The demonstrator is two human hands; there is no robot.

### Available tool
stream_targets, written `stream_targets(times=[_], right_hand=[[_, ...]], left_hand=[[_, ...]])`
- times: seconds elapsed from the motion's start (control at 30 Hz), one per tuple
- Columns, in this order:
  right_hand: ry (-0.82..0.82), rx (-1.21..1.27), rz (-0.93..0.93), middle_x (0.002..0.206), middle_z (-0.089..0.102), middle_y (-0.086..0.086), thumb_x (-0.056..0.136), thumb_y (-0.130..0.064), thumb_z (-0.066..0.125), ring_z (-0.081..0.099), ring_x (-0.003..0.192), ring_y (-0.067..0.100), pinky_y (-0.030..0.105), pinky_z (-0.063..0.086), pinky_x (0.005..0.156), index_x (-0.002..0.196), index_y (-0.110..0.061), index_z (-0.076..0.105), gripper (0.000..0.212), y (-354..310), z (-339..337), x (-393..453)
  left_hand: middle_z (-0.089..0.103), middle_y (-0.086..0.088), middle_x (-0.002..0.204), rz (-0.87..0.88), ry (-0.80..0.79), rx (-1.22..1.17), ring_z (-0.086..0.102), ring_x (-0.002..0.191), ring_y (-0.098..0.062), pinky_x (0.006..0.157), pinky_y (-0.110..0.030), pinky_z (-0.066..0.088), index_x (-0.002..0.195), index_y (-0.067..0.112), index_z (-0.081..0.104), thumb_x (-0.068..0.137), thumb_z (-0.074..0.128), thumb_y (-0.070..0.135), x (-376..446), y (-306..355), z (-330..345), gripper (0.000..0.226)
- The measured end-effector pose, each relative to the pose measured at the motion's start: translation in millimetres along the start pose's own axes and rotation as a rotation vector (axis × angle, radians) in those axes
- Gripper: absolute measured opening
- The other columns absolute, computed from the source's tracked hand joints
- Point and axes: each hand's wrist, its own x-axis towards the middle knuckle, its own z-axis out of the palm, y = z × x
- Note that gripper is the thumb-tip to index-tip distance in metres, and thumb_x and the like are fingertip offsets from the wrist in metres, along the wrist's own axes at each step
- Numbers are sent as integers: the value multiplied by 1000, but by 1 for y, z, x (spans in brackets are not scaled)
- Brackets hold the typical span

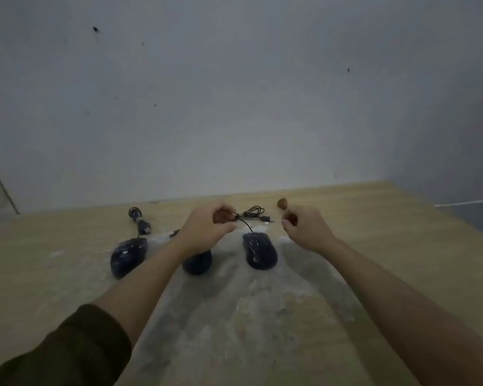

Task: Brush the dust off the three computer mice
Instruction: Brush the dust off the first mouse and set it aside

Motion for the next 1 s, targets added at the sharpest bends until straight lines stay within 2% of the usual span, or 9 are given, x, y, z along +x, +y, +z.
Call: stream_targets(times=[0.2,0.33,0.4,0.5,0.63,0.73,0.87,0.93,1.0], right_hand=[[-14,-2,163,104,63,14,84,-11,54,57,97,28,38,48,85,97,-6,64,17,36,24,22],[55,-78,203,111,53,13,87,-18,53,47,105,29,40,43,88,103,-8,59,20,48,39,33],[60,-118,233,116,52,14,88,-17,52,47,108,31,41,42,89,112,-6,55,26,50,45,38],[65,-146,269,110,58,18,90,-8,49,51,101,33,37,41,78,111,-3,55,22,52,48,46],[157,-3,325,95,63,19,87,4,42,55,89,34,34,38,66,100,0,59,22,49,47,44],[294,251,410,94,62,12,90,-4,43,58,85,29,45,51,72,96,-7,58,17,41,49,29],[337,368,372,100,56,8,92,-14,43,55,89,24,44,51,78,103,-12,56,18,25,51,-2],[329,394,364,94,57,8,92,-19,46,55,83,23,42,51,73,96,-13,58,15,18,51,-15],[324,418,370,83,59,7,91,-24,49,53,74,21,35,44,62,87,-12,60,17,15,49,-24]], left_hand=[[64,4,90,-74,7,-75,61,86,-12,75,-11,48,95,17,61,81,66,7,6,-8,30,19],[65,2,94,-77,0,-83,60,87,-6,74,-4,47,101,14,62,81,66,6,4,-12,42,22],[65,2,94,-79,9,-98,61,88,-6,77,-7,47,100,15,61,81,66,5,4,-12,44,22],[64,5,93,-85,15,-106,61,89,-6,81,-13,49,100,16,61,81,65,5,5,-11,48,23],[64,4,100,-98,43,-101,59,97,-5,86,-21,50,105,19,60,82,64,10,2,-12,54,25],[61,6,108,-150,115,-140,56,105,-8,86,-21,48,111,20,57,83,64,11,-5,-13,60,30],[54,2,123,-208,208,-209,50,109,-5,83,-15,44,124,15,51,83,65,10,-17,-9,73,43],[49,3,127,-242,262,-257,50,100,0,84,-15,43,127,16,47,82,66,11,-24,-7,80,49],[45,6,130,-288,296,-263,50,104,-5,86,-19,43,129,20,42,81,69,17,-28,-5,89,56]])
